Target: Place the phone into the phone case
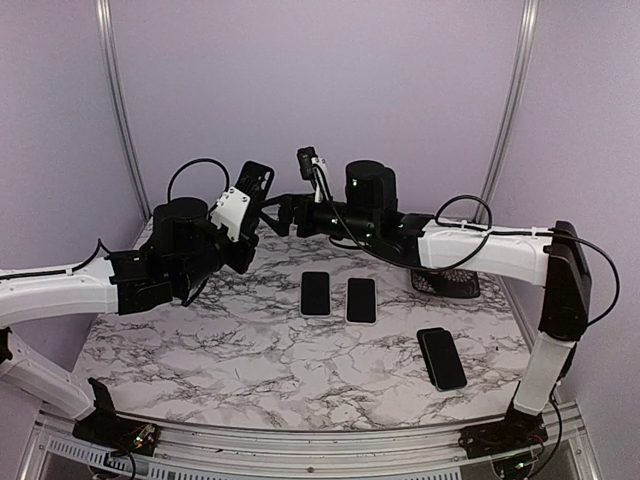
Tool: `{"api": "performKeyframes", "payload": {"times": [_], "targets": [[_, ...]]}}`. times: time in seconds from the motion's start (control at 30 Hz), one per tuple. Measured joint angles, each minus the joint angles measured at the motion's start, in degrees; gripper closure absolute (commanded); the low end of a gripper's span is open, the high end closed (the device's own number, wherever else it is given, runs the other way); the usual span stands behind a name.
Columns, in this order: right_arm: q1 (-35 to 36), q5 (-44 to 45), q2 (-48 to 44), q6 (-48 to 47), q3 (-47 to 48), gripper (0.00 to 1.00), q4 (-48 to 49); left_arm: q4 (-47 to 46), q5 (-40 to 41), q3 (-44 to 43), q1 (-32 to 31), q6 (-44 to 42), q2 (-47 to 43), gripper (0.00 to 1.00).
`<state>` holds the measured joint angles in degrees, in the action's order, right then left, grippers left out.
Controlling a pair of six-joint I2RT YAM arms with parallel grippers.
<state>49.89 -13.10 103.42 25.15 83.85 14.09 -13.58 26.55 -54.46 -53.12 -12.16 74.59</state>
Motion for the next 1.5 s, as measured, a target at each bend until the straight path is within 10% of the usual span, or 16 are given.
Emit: {"api": "performKeyframes", "payload": {"times": [0.1, 0.27, 0.3, 0.37, 0.43, 0.77, 1.0, 1.2, 1.33, 1.5], "targets": [[0.35, -1.92, 2.64, 1.99, 2.51, 0.24, 2.14, -2.47, 0.90, 0.00, -1.01, -1.73, 0.61, 1.00], [0.00, -3.54, 5.42, 3.61, 5.11, 0.94, 3.15, -4.15, 1.11, 0.33, -2.47, -2.84, 0.81, 1.00], [-0.09, -3.74, 5.49, 3.65, 5.29, 1.00, 3.04, -4.28, 1.11, 0.61, -2.58, -2.82, 0.72, 0.87], [0.15, -5.84, 5.35, 3.80, 5.51, 1.00, 3.06, -4.26, 0.94, 1.51, -2.47, -2.84, 0.70, 0.31], [0.11, -6.19, 4.83, 2.95, 5.44, 1.00, 2.25, -3.96, -0.39, 2.29, -2.45, -2.23, -0.04, 0.08], [-8.61, -24.00, -12.79, -22.03, -6.75, 1.00, -11.23, 8.26, -27.43, -3.32, 0.09, 3.78, -10.16, 0.04], [-7.87, -33.05, -20.70, -34.03, -8.13, 1.00, -18.53, 13.70, -38.95, -10.05, 0.83, 6.05, -8.04, 0.55], [-7.58, -35.82, -19.17, -36.59, -7.69, 1.00, -22.40, 15.19, -45.13, -10.01, 1.07, 7.63, -4.28, 0.55], [-7.41, -36.00, -18.21, -37.00, -7.41, 1.00, -23.82, 13.97, -48.17, -9.42, 1.07, 8.92, -3.93, 1.00], [-7.48, -36.65, -17.79, -37.18, -6.71, 1.00, -25.40, 10.73, -46.90, -7.76, 1.86, 11.80, -3.65, 1.00]]}}
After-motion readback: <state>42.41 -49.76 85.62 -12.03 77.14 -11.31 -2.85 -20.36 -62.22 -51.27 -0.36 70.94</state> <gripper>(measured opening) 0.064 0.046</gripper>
